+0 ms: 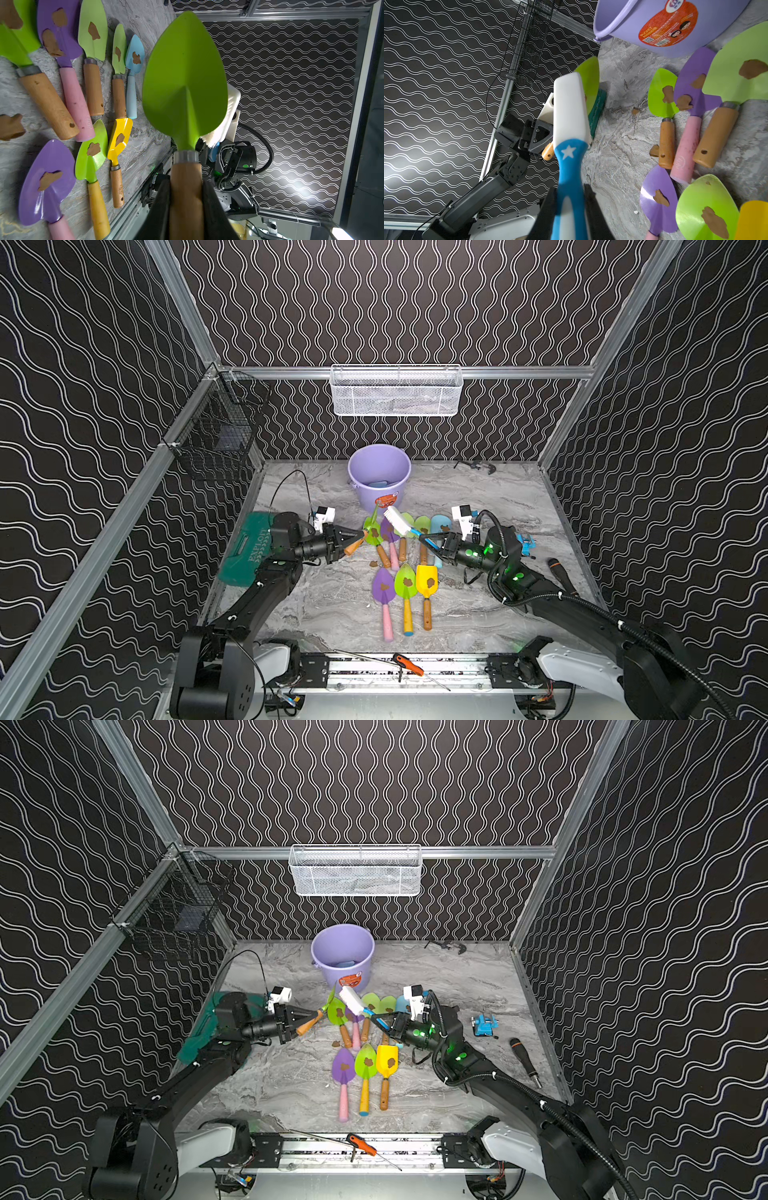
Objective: Brush the soil off the hand trowel and place it into the bucket
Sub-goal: Brush off the soil from the hand trowel.
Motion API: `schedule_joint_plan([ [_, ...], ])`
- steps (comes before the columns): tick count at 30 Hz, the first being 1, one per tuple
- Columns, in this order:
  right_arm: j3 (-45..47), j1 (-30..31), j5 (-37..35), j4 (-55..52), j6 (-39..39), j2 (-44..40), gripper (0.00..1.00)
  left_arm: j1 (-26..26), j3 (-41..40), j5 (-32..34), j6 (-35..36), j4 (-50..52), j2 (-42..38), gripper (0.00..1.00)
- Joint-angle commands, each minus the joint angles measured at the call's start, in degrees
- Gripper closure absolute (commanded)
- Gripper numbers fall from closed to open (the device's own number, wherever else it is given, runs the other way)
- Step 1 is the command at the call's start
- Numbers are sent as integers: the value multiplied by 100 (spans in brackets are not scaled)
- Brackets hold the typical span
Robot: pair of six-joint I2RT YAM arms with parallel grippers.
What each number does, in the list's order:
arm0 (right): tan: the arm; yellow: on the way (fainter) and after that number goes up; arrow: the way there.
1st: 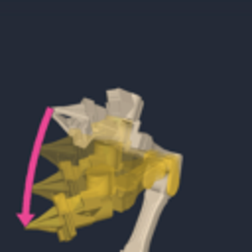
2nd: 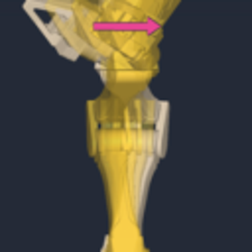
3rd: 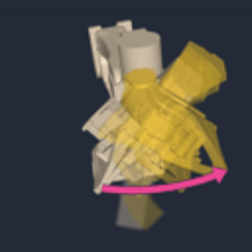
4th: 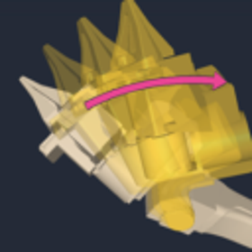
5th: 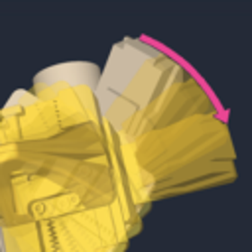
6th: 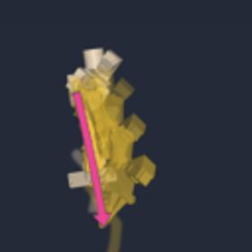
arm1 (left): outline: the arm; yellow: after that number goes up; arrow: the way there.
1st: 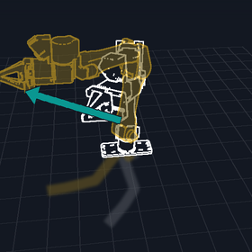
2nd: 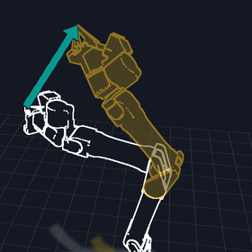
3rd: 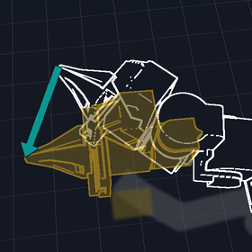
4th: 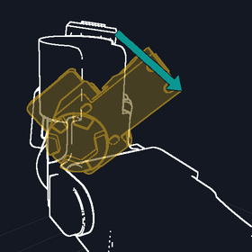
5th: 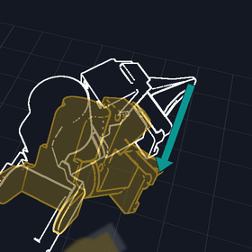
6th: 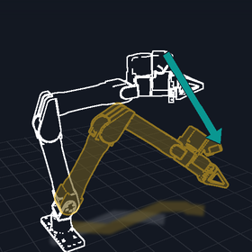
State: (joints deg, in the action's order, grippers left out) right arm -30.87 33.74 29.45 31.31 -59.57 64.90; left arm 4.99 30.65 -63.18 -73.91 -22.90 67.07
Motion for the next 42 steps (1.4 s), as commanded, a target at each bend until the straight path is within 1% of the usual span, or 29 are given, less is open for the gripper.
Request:
schedule_joint_plan([
  [1, -97, 10, 19, 495, -95, 92, 100, -7, -7, -32, -225, -480, 3, 100],
  [19, -322, 28, 96, 912, -169, 741, 100, -8, -113, -65, -335, -640, -47, 100],
  [28, -209, 323, 46, 987, -156, 857, 100, -7, -68, -63, -330, -663, -19, 100],
  [35, 163, 687, -144, 883, -176, 845, 100, -3, 79, -80, -28, -193, -88, 100],
  [39, 414, 722, -248, 826, -189, 753, 100, -13, 99, -89, 58, -81, -93, 100],
  [42, 335, 706, -302, 631, -70, 663, 100, -7, 176, -44, 345, 287, -104, 100],
])
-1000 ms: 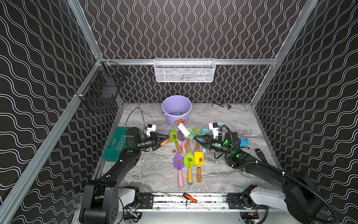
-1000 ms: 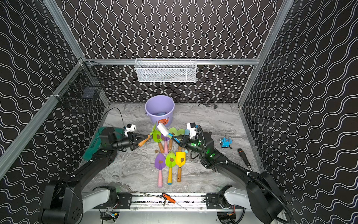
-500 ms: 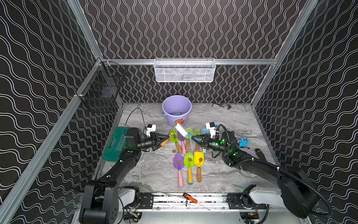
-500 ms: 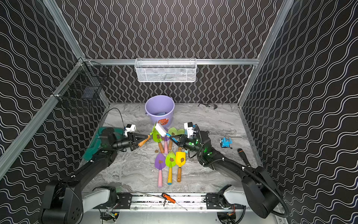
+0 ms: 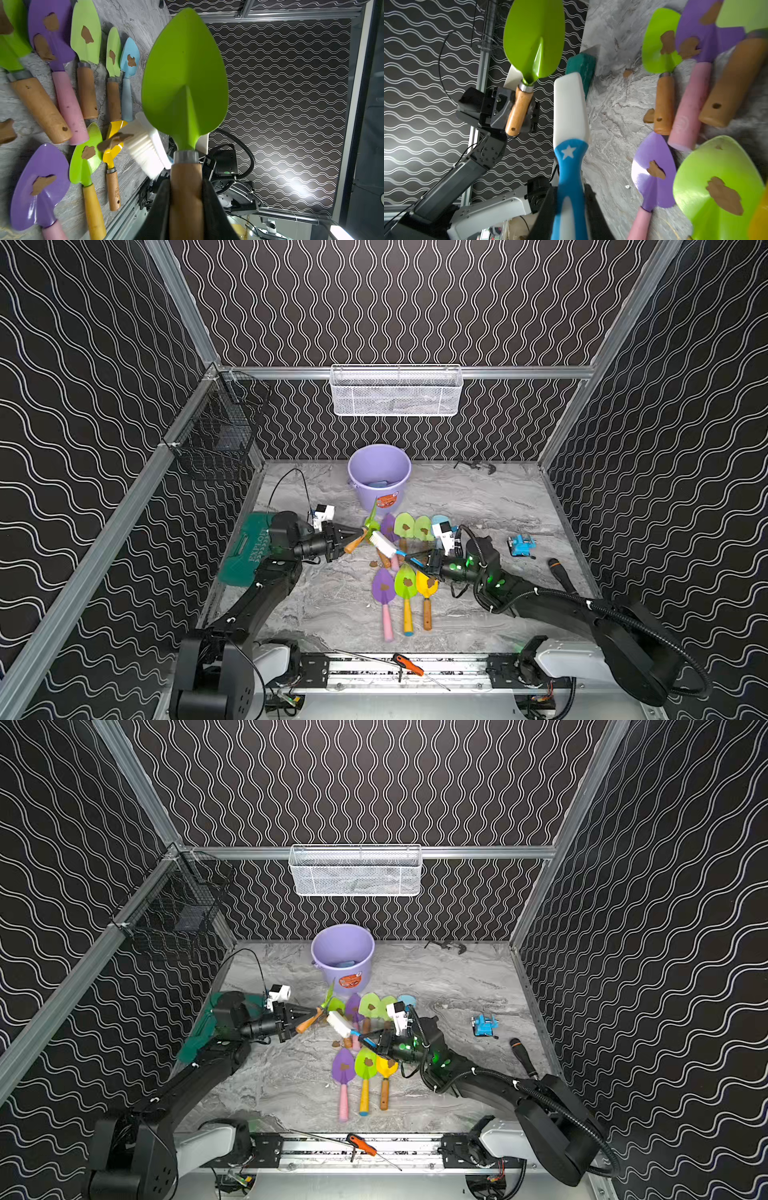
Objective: Brush the soil off the hand trowel and place it into the bucket
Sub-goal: Brush off the soil from the hand trowel.
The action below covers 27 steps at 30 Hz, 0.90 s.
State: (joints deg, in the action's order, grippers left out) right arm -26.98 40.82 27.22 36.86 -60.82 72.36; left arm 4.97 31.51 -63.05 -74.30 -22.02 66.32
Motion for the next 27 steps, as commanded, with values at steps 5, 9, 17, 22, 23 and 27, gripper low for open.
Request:
schedule_joint_plan([
  [5, -751, 94, -416, -1237, 644, 106, 100, -5, 1040, 388, 2566, 2958, -29, 100],
  [9, -1099, 194, -761, -2051, 1028, 382, 100, -5, 1703, 846, 3733, 4368, 71, 100],
  [17, -1592, 374, -965, -2574, 1498, 382, 100, -4, 1785, 1224, 4071, 4694, 60, 100],
  [22, -1584, 374, -1164, -2742, 1431, 334, 100, 40, 2493, 2032, 4520, 5269, 381, 100],
  [23, -1554, 379, -1287, -2849, 1459, 247, 100, 87, 2711, 2292, 4631, 5428, 478, 100],
  [27, -1376, 366, -1619, -3176, 1477, -164, 100, 374, 3642, 3272, 4971, 5849, 1081, 100],
])
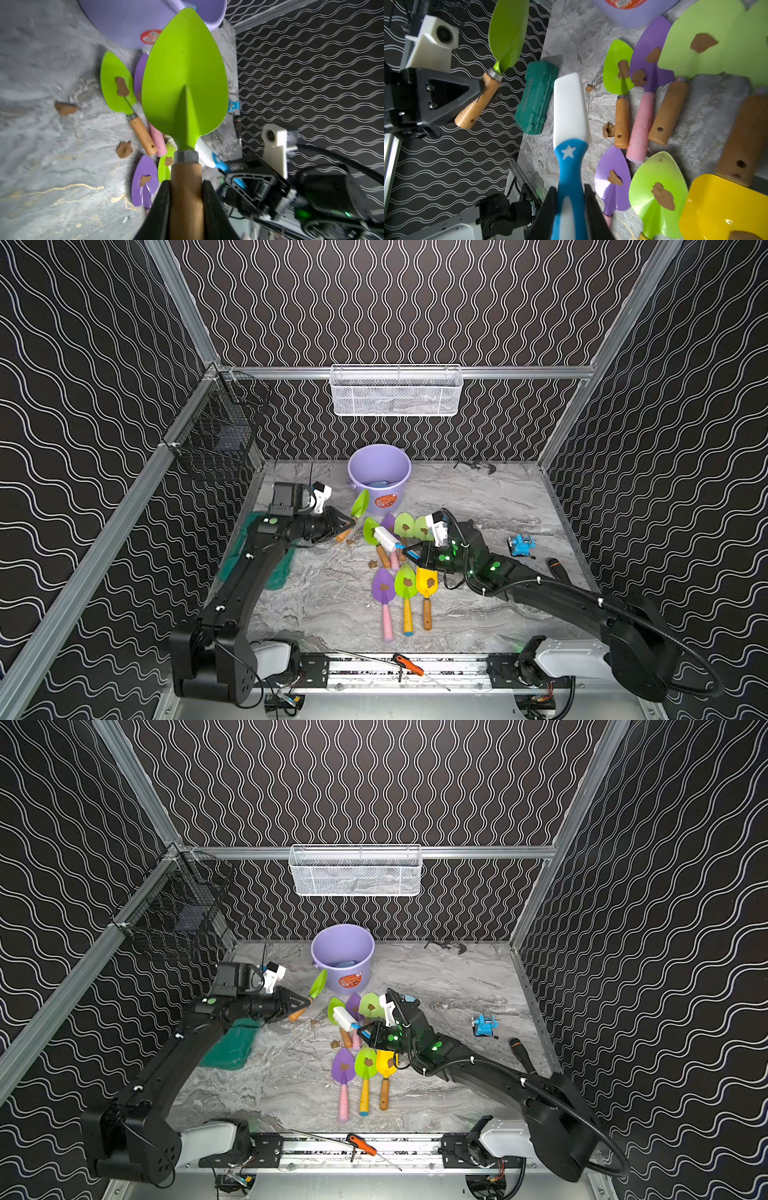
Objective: Brush the soil off the hand trowel and place it into the bucket
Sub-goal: Brush off the soil from the hand trowel, then place the hand trowel in the bucket.
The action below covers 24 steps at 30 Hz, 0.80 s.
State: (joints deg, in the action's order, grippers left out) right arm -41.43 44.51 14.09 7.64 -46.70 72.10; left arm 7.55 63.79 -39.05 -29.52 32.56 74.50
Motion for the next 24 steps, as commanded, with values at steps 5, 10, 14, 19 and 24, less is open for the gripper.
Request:
schedule_joint_plan([
  [5, 230, -25, -573, -535, -8, -477, 100, 502, 1405, 1731, 734, 569, 1128, 100],
  [10, 282, -38, -842, -805, 112, -837, 100, 840, 2307, 2226, 798, 694, 1796, 100],
  [14, 386, -48, -996, -875, 187, -1082, 100, 1147, 3110, 2933, 929, 1137, 2383, 100],
  [19, 468, -57, -1030, -957, 287, -1263, 100, 1316, 3627, 3516, 982, 1392, 2975, 100],
  [24, 657, -47, -985, -790, 178, -1458, 100, 1389, 3872, 3853, 1014, 1364, 3143, 70],
])
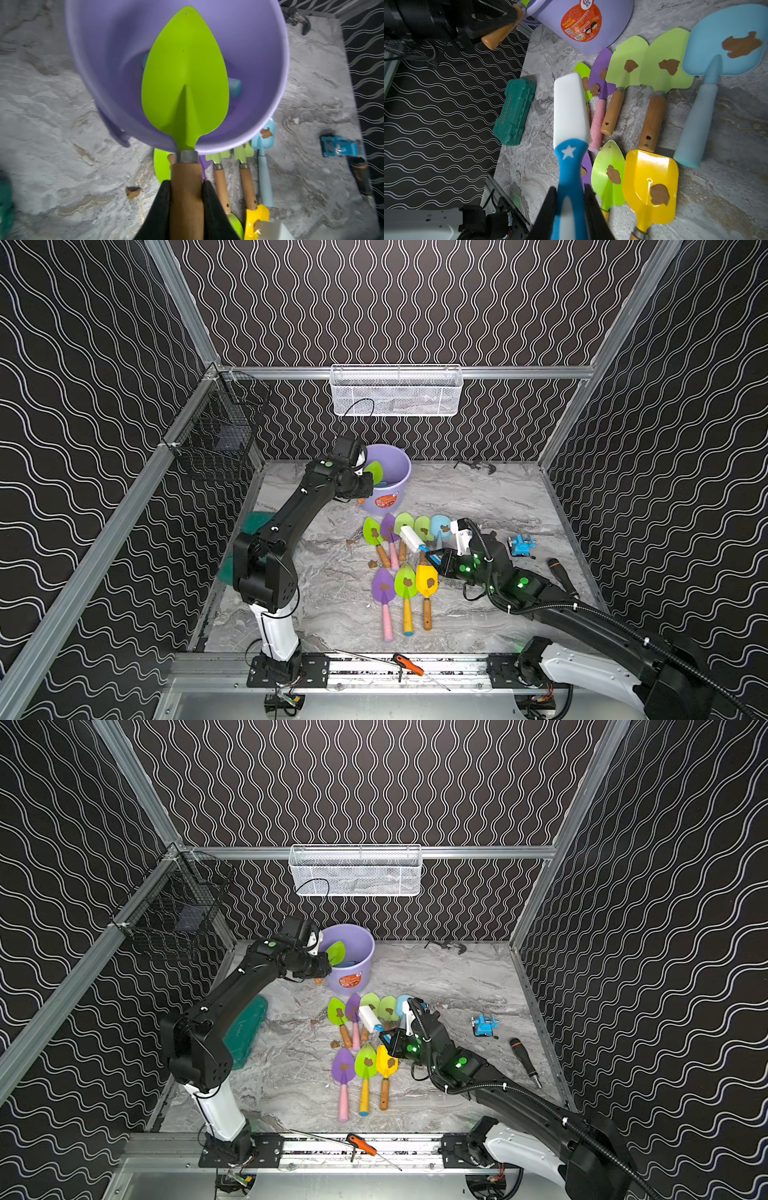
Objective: Brush the soil off the hand trowel and place it into the bucket
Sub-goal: Place the hand trowel in the bucket.
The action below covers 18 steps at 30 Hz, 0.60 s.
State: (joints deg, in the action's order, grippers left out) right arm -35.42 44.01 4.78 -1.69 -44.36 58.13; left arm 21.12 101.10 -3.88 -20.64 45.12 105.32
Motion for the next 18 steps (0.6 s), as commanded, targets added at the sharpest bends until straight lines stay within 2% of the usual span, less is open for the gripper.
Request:
schedule_joint_plan([
  [1, 77, 5, -30, 169, -59, -74, 100, 42, 241, 386, 135, 141, 111, 64],
  [5, 31, 2, -36, 83, 13, -63, 100, 49, 454, 435, 179, 135, 185, 55],
  [14, -182, 3, -133, -80, 181, 57, 100, 43, 891, 929, 389, 311, 172, 52],
  [18, -289, 5, -244, -308, 302, 20, 100, 56, 546, 1138, 310, 185, -229, 51],
])
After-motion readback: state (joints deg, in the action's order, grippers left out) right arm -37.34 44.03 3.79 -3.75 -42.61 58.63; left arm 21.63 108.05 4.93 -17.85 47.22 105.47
